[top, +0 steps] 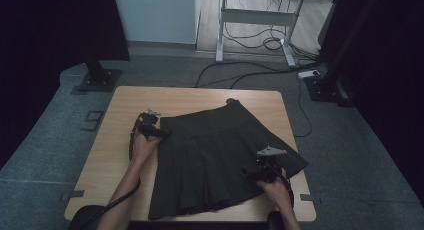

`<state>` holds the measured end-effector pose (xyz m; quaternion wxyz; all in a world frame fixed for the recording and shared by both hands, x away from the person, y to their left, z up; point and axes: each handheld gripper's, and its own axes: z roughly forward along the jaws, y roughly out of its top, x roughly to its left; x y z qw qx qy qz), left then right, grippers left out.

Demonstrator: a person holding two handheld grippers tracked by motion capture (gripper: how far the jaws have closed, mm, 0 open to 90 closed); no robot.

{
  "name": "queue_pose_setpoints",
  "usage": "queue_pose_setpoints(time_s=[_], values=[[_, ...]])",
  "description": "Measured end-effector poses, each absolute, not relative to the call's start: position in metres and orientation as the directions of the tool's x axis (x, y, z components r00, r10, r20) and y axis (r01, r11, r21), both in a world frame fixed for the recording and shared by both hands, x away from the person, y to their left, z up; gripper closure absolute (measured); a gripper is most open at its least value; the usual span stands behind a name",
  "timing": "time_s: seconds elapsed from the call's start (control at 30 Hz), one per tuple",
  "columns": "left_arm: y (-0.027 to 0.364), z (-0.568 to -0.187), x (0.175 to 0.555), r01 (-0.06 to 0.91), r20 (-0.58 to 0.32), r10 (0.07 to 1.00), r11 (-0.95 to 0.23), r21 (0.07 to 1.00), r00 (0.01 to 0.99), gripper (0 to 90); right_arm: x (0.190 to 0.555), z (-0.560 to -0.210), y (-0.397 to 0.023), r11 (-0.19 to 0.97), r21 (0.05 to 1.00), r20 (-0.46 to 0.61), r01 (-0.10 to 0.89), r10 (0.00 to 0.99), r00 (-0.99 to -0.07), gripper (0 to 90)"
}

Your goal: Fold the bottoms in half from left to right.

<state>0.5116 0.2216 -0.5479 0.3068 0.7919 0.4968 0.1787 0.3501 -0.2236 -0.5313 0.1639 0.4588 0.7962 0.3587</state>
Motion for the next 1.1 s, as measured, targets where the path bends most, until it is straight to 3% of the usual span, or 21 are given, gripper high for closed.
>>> queue_pose_setpoints(time_s=[0.47,1.1], values=[[0.222,-0.548,0.512,0.677,-0.021,0.896,-0.32,0.662,0.443,0.0,0.341,-0.515,-0.173,0.404,0.732,0.099,0.55,0.734,-0.671,5.8],[0.222,-0.548,0.512,0.676,-0.024,0.895,-0.319,0.664,0.446,0.0,0.312,-0.508,-0.067,0.568,0.717,0.133,0.405,0.459,-0.879,5.2]])
